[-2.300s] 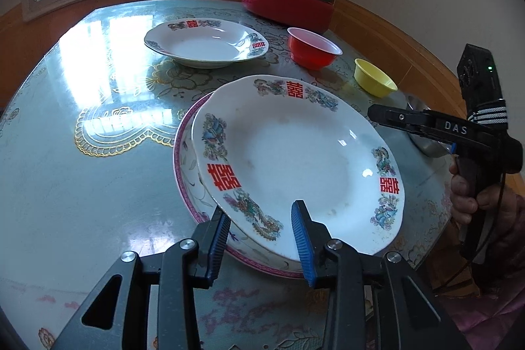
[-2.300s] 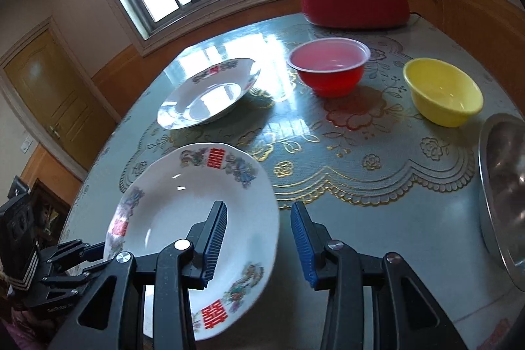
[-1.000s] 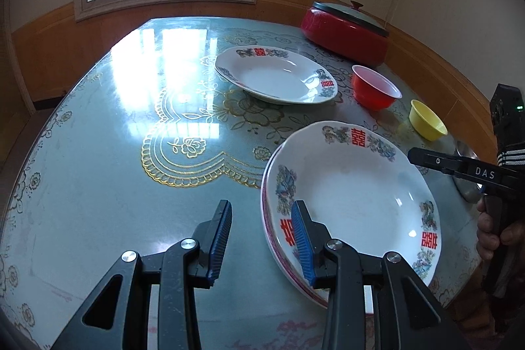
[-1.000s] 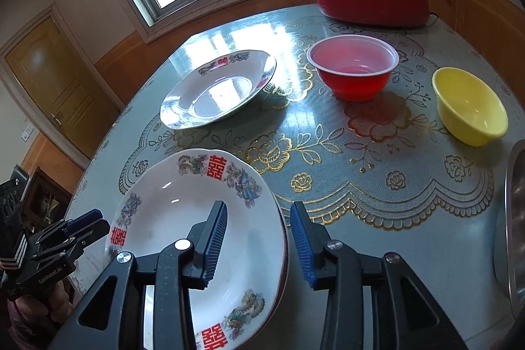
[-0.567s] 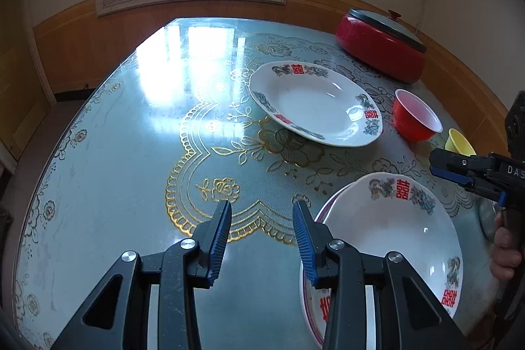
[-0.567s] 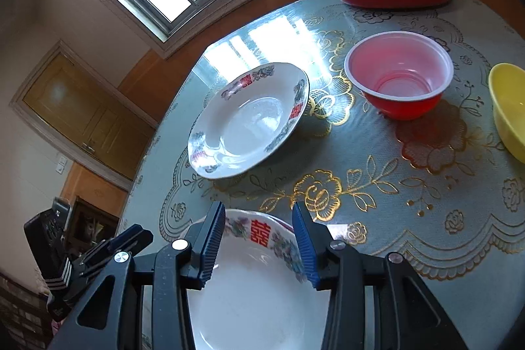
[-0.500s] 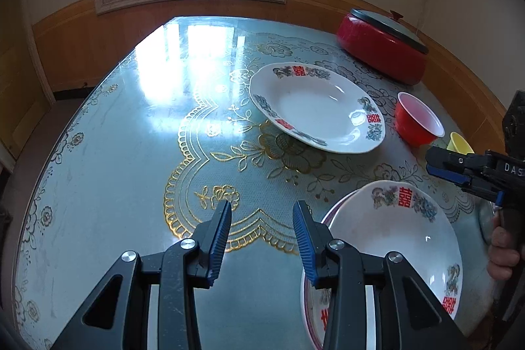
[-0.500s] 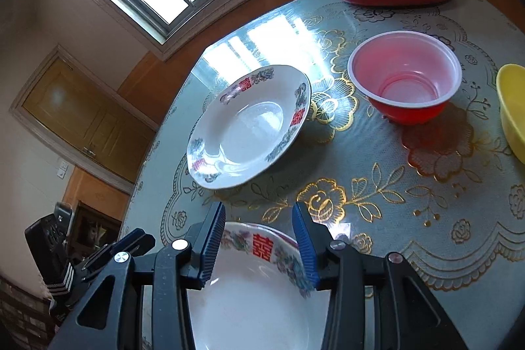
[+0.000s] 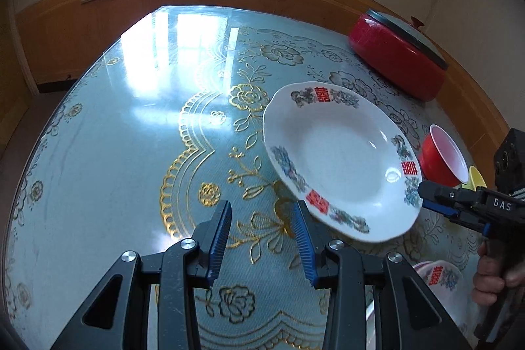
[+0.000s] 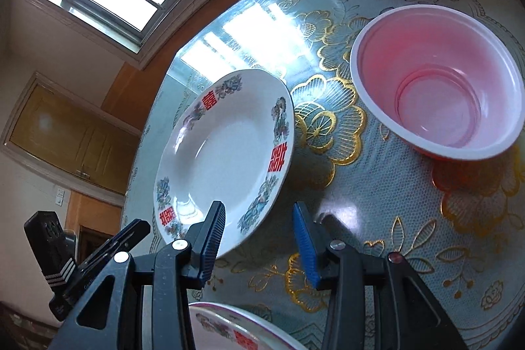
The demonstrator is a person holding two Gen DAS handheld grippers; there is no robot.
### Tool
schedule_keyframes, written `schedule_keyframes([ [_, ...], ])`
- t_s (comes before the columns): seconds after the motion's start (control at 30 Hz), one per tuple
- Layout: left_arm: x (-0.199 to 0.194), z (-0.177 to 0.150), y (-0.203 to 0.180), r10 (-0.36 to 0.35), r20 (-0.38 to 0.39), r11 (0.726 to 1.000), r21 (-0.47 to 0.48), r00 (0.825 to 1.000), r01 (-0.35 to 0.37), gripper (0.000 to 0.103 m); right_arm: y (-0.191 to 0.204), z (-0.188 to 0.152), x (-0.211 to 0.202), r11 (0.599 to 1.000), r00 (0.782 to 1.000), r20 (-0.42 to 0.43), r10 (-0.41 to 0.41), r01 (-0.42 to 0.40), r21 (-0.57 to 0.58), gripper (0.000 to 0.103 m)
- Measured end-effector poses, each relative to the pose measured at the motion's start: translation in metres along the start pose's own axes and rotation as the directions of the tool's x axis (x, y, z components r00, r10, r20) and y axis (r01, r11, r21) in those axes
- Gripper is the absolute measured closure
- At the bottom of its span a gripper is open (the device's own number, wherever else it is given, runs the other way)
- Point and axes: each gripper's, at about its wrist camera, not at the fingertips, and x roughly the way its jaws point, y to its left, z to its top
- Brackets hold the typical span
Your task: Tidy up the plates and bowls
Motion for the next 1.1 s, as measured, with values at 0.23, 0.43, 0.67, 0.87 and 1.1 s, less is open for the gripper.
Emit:
schedule_keyframes([
  [0.23,0.029,0.039,0.01,-0.039,0.013,0.999,0.003,0.999,0.038,0.072,0.001,0.015,0.021,1.0,1.0,-0.019,-0.008,0.007,-0.02,0.061],
  [0.43,0.049,0.067,0.019,-0.099,0.03,0.995,-0.002,0.995,0.099,0.066,0.003,0.019,0.032,0.999,0.999,-0.013,-0.03,0.03,-0.037,0.064],
  [0.67,0.075,0.089,0.003,-0.194,0.012,0.981,0.029,0.981,0.194,0.066,0.006,0.023,0.033,0.997,0.999,-0.006,-0.052,0.052,-0.048,0.064],
  [0.87,0.11,0.102,-0.025,-0.209,-0.06,0.972,0.102,0.976,0.214,0.067,0.01,0.027,0.036,0.997,0.998,-0.001,-0.057,0.057,-0.054,0.064],
  [1.1,0.089,0.075,-0.024,-0.204,-0.06,0.968,0.133,0.977,0.21,0.073,0.015,0.021,0.034,0.991,0.995,0.006,-0.096,0.096,-0.094,0.067],
])
